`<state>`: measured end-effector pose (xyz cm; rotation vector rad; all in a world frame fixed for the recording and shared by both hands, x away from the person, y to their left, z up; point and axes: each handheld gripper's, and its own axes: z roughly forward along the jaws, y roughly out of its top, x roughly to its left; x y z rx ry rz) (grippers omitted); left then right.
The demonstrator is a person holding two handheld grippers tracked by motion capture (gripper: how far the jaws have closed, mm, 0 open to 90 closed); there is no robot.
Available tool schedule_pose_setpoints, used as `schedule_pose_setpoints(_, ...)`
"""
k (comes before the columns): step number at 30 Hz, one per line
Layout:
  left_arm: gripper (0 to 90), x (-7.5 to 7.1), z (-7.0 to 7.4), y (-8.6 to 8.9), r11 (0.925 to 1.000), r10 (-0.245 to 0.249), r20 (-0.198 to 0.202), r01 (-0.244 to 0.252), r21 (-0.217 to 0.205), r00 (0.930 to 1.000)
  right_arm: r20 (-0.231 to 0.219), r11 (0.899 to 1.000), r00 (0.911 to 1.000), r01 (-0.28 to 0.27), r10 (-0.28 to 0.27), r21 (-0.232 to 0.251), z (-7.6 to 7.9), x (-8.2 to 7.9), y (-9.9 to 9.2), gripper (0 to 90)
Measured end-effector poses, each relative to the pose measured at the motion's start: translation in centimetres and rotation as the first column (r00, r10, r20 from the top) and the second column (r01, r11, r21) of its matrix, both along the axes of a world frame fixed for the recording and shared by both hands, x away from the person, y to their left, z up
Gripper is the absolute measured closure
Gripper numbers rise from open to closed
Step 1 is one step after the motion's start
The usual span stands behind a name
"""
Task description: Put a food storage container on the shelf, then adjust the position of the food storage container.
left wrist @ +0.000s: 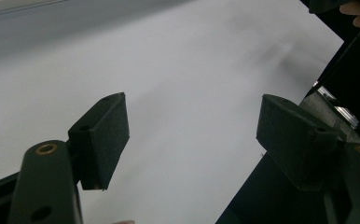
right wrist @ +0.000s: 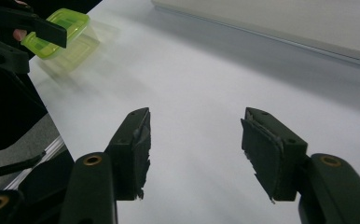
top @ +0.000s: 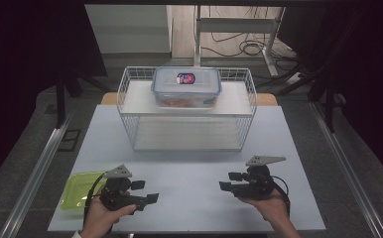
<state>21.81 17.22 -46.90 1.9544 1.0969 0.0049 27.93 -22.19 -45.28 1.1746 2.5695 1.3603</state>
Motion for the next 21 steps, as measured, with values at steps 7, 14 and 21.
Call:
schedule_pose_setpoints(7, 23.8, -0.6, 0.8, 0.6, 0.9998, 0.018, 0.023, -0.018, 0.0, 0.9996, -0.005, 1.0, 1.0, 0.005, -0.005, -0.005, -0.1, 0.0, -0.1, 40.3)
schedule_pose_setpoints(14, 25.5, -1.1, 1.9, 1.7, 0.999, 0.044, 0.038, -0.044, -0.002, 0.9983, -0.006, 1.0, 0.9999, 0.012, -0.012, -0.006, -0.2, 0.0, -0.3, 40.1)
schedule_pose_setpoints(21, 31.5, -1.5, 3.9, 3.5, 0.9973, 0.067, 0.04, -0.068, 0.03, 0.997, -0.011, 1.0, 0.9997, 0.023, -0.023, -0.01, -0.2, -0.1, -0.6, 39.6)
